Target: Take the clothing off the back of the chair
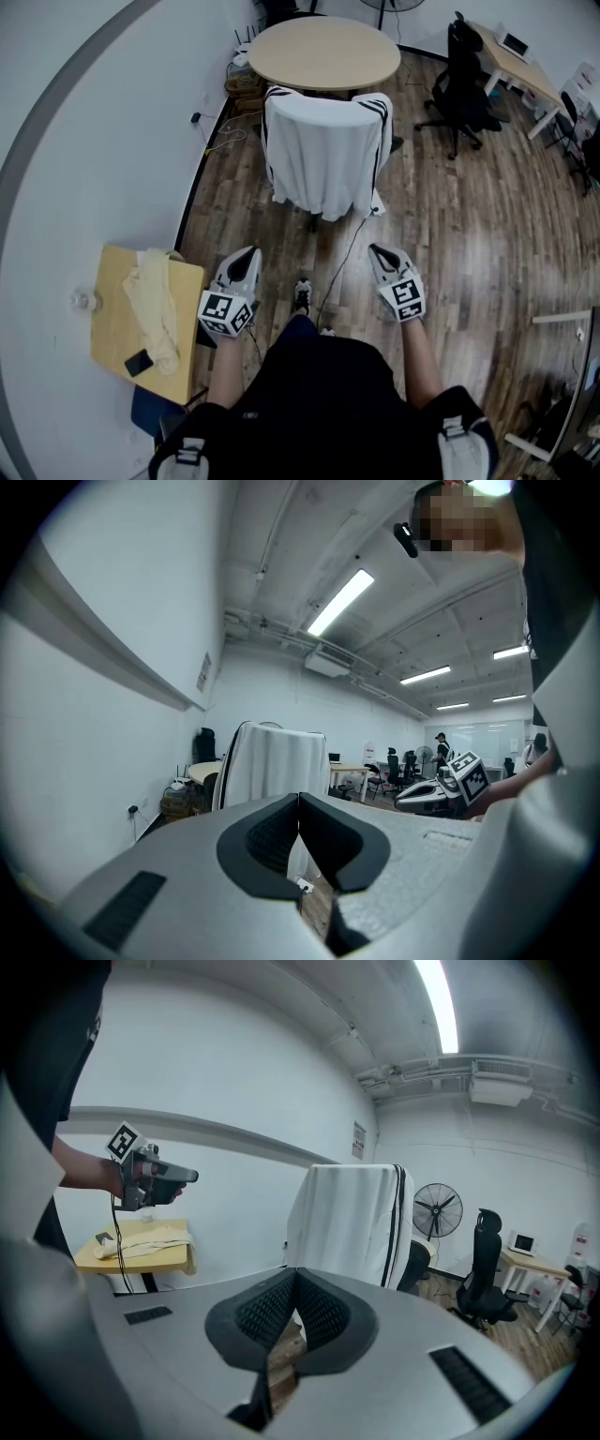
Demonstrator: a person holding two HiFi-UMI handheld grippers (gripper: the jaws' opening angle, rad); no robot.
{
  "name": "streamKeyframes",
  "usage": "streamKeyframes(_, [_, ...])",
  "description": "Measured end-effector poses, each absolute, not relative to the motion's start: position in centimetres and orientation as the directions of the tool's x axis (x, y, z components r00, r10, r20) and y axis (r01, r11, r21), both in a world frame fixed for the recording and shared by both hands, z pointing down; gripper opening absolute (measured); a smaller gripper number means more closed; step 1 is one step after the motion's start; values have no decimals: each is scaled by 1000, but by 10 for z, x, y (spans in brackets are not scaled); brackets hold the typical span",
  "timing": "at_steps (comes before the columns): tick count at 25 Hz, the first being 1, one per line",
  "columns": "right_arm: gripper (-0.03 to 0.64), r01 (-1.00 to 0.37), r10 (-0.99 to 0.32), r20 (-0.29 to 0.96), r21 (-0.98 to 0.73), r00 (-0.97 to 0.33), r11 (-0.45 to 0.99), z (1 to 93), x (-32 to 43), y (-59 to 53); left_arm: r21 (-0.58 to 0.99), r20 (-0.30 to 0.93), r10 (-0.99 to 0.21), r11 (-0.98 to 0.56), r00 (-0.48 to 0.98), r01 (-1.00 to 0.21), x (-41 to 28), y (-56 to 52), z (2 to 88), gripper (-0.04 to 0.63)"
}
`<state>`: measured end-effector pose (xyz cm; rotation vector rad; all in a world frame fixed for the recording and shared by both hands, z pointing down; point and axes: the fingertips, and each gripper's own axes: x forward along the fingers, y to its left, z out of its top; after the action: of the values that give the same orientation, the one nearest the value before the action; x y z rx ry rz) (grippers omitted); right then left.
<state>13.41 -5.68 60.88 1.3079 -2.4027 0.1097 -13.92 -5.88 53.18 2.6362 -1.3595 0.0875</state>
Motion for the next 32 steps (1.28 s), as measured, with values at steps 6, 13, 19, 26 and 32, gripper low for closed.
streamKeyframes(6, [-6, -824, -801, 360, 131, -479, 551, 603, 132, -71, 134, 137, -798, -572, 587, -809, -143, -74, 532, 2])
streamKeyframes(13, [-6, -845, -811, 371, 110, -453, 523, 602, 136, -89, 143, 134, -787, -586, 602, -798, -138, -101, 531, 2])
streamKeyframes(19, [-6, -863, -819, 385, 103, -425, 495, 608, 143, -107, 148, 143, -775, -599, 616, -787, -135, -127, 536, 2])
streamKeyframes(26, [-6, -869, -839, 357, 125, -411, 479, 605, 154, -140, 147, 134, -763, -616, 633, -774, -127, -164, 534, 2])
streamKeyframes(32, [-6, -882, -849, 358, 122, -388, 454, 599, 159, -169, 148, 135, -750, -631, 648, -761, -121, -199, 532, 2])
